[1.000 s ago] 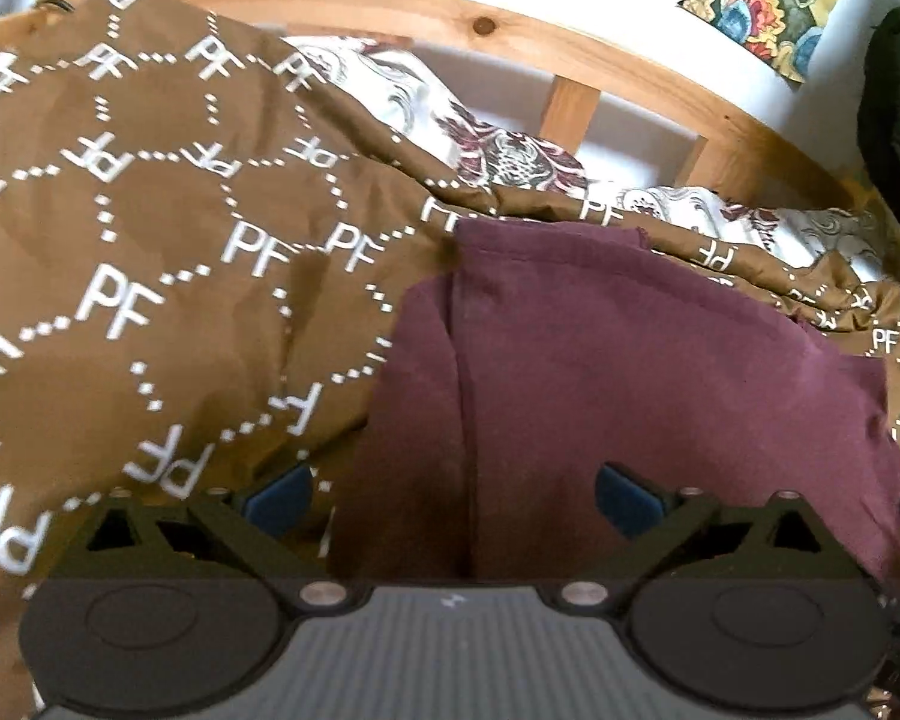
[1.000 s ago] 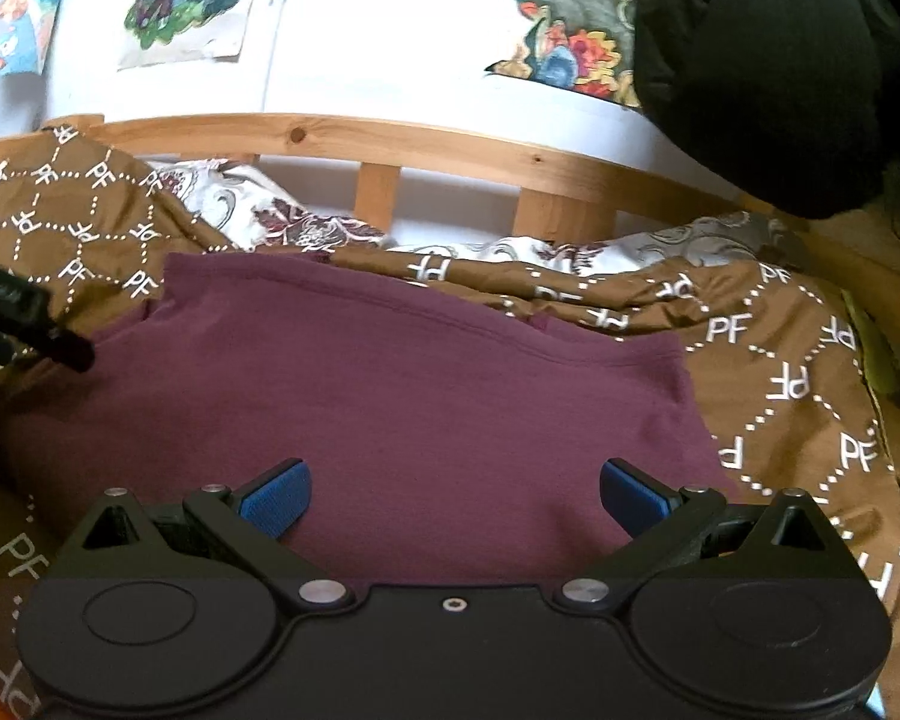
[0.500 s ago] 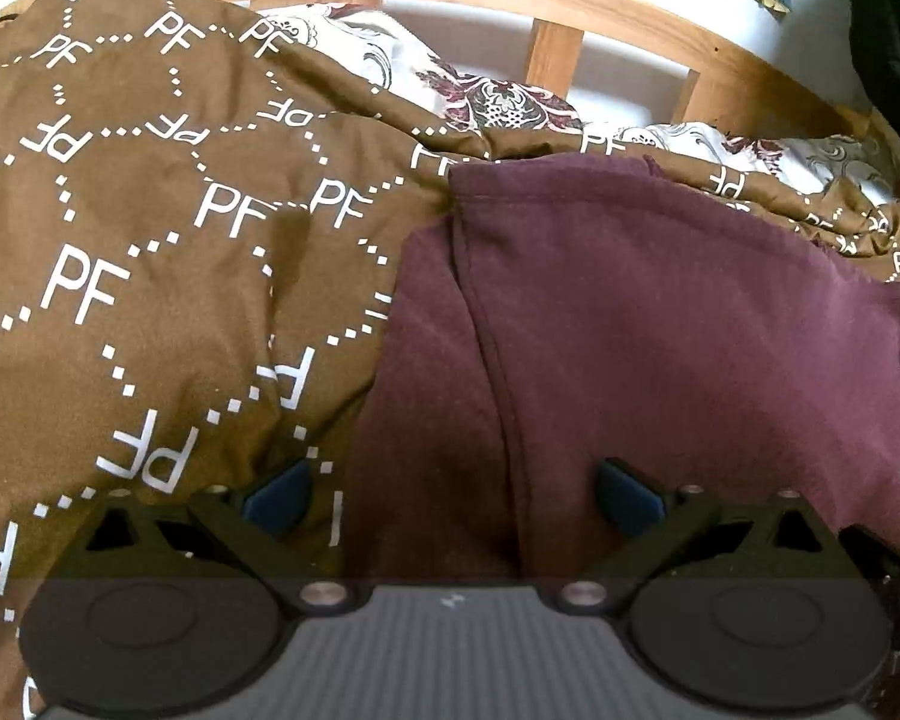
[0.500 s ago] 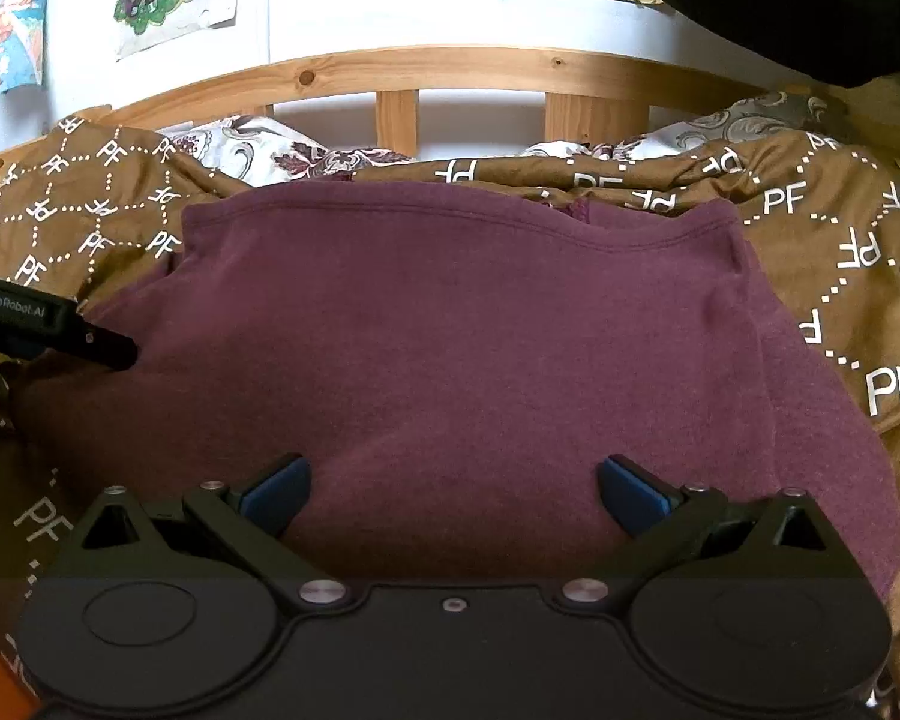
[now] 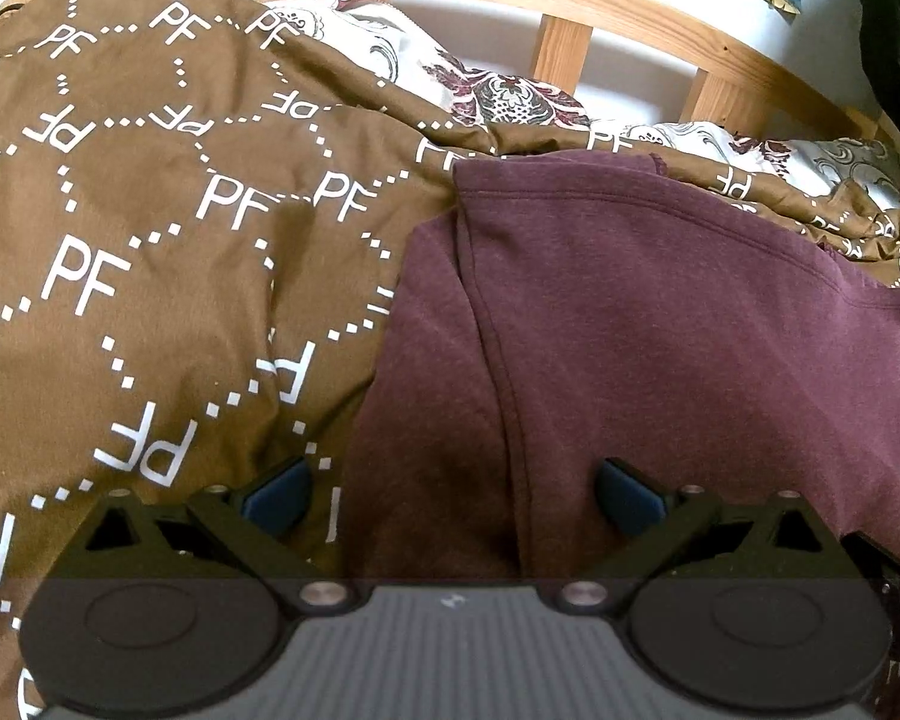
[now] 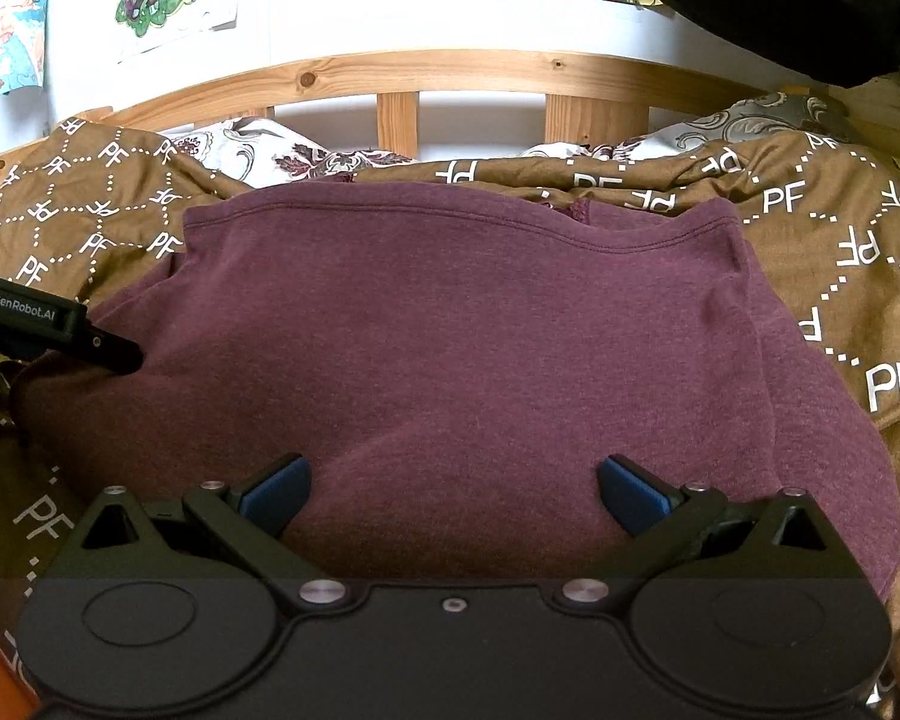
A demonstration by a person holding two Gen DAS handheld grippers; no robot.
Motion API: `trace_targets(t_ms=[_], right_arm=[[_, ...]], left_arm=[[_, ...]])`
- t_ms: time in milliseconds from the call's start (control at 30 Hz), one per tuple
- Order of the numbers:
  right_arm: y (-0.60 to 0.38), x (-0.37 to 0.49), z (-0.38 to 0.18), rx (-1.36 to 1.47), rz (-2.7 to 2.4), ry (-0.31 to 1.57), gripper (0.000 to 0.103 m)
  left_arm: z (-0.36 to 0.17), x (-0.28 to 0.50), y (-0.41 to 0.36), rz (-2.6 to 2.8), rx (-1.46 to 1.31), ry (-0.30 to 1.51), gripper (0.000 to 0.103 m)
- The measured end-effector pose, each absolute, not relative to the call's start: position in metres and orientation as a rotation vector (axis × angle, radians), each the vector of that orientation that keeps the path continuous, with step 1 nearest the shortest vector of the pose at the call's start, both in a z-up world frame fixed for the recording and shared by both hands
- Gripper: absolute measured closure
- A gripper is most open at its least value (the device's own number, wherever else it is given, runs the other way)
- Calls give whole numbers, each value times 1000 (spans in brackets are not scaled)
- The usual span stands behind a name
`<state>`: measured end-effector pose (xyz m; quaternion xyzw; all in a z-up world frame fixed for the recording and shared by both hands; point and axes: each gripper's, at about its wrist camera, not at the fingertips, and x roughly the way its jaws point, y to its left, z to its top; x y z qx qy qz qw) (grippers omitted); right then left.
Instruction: Fold small clothes
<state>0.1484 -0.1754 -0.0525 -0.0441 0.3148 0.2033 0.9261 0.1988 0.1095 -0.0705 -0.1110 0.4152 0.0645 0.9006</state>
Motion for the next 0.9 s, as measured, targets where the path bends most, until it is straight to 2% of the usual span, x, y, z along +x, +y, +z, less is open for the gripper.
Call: trace_targets(t_ms=[467, 767, 867, 900], right_arm=[[-175, 148, -52, -89, 415, 645, 0], [-175, 148, -52, -89, 414, 645, 1], [-175, 148, -52, -89, 414, 645, 0], [-175, 148, -52, -88, 414, 645, 1]], left_arm=[[-68, 203, 110, 123, -223, 884, 1], [-60, 202, 92, 115, -114, 861, 30], [-56, 202, 94, 150, -162, 862, 46], [-54, 201, 95, 157, -193, 859, 55]])
